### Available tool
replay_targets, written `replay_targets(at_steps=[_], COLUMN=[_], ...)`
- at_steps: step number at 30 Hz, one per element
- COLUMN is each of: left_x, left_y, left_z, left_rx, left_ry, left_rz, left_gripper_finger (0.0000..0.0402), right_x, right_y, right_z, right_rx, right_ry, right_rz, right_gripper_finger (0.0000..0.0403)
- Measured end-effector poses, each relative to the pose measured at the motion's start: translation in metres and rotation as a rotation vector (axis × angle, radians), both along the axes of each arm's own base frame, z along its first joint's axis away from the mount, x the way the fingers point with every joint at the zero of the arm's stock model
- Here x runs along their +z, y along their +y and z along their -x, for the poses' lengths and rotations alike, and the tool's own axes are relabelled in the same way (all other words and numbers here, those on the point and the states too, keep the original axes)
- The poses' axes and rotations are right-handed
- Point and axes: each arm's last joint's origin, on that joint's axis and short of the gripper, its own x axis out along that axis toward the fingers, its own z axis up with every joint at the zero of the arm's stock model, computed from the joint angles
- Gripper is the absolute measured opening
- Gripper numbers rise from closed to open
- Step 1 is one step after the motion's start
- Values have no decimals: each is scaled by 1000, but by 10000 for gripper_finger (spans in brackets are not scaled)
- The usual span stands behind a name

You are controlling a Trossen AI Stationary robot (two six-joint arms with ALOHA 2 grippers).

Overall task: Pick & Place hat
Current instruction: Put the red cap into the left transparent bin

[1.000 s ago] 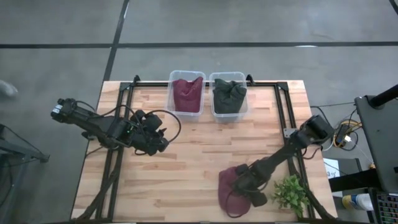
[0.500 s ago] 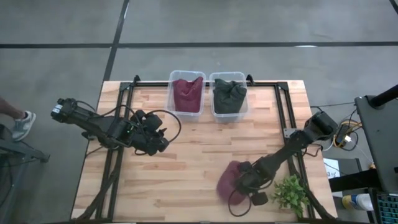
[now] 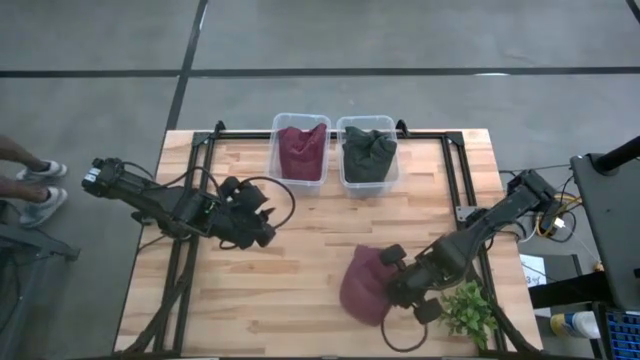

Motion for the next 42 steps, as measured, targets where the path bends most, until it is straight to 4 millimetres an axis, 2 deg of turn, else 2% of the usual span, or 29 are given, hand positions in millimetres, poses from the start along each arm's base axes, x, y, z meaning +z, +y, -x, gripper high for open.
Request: replay_targets(at_steps=[6, 13, 25, 29, 34, 42], left_x=[14, 30, 33, 34, 42, 46], left_y=[-7, -12, -13, -13, -13, -13], left_z=[-16, -27, -29, -29, -28, -28], left_rx=[-143, -277, -282, -278, -265, -243], left_ry=[-129, -248, -282, -290, -324, -355], left_rz=[-49, -102, -97, -90, -73, -24], left_gripper_finger=[138, 138, 138, 138, 138, 138], right_x=[30, 45, 70, 72, 65, 66], right_y=[-1, -14, -28, -35, -42, -45], right_z=[-16, -35, -67, -76, -85, -87], right_rx=[150, 234, 298, 316, 319, 316], right_ry=[-41, 31, -99, -98, -64, -84], right_rz=[141, 302, 574, 618, 672, 778], right_gripper_finger=[13, 12, 12, 12, 12, 12])
